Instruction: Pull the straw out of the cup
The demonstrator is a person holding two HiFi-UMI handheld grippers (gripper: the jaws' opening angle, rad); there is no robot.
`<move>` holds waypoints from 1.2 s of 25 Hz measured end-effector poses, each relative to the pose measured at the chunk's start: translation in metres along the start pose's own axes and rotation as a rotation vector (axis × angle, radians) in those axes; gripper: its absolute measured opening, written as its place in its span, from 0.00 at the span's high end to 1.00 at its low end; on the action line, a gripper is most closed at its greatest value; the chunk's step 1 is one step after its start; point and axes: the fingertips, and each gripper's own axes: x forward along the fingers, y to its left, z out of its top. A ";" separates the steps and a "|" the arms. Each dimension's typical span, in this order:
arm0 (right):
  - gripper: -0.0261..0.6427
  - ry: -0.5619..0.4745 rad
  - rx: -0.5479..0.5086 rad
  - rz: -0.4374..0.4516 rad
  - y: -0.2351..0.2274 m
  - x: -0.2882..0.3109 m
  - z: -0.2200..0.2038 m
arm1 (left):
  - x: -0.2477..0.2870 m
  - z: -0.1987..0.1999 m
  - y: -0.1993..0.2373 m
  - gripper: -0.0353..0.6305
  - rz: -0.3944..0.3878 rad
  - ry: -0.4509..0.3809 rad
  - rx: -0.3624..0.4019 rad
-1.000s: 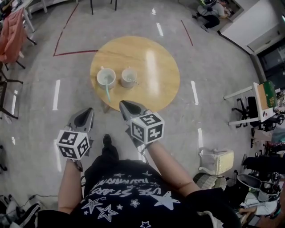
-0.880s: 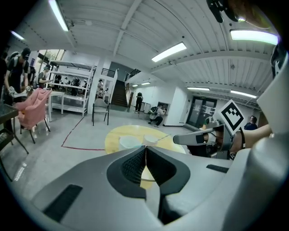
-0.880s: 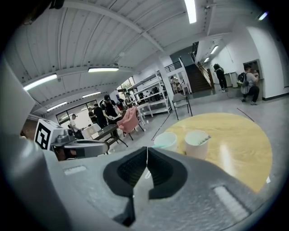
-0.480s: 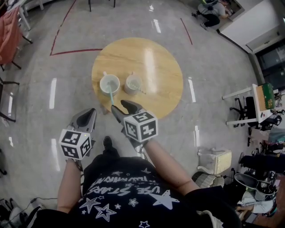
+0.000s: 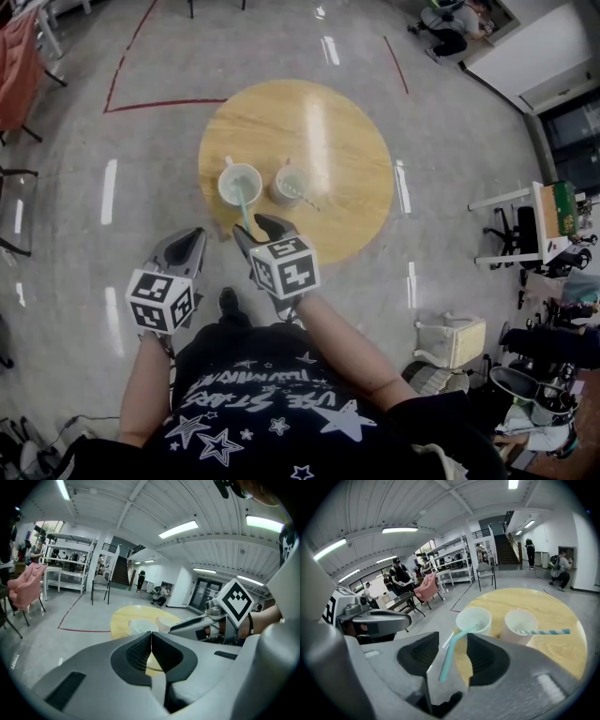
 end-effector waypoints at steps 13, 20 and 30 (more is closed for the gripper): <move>0.74 0.058 -0.025 -0.031 -0.007 0.026 -0.006 | 0.009 0.006 0.023 0.94 -0.003 -0.008 0.000; 0.89 0.081 -0.047 -0.087 -0.015 0.028 -0.008 | 0.007 0.007 0.030 0.94 0.002 -0.010 -0.007; 0.92 0.055 -0.033 -0.097 -0.025 0.020 -0.009 | 0.010 0.004 0.024 0.94 -0.002 -0.018 -0.001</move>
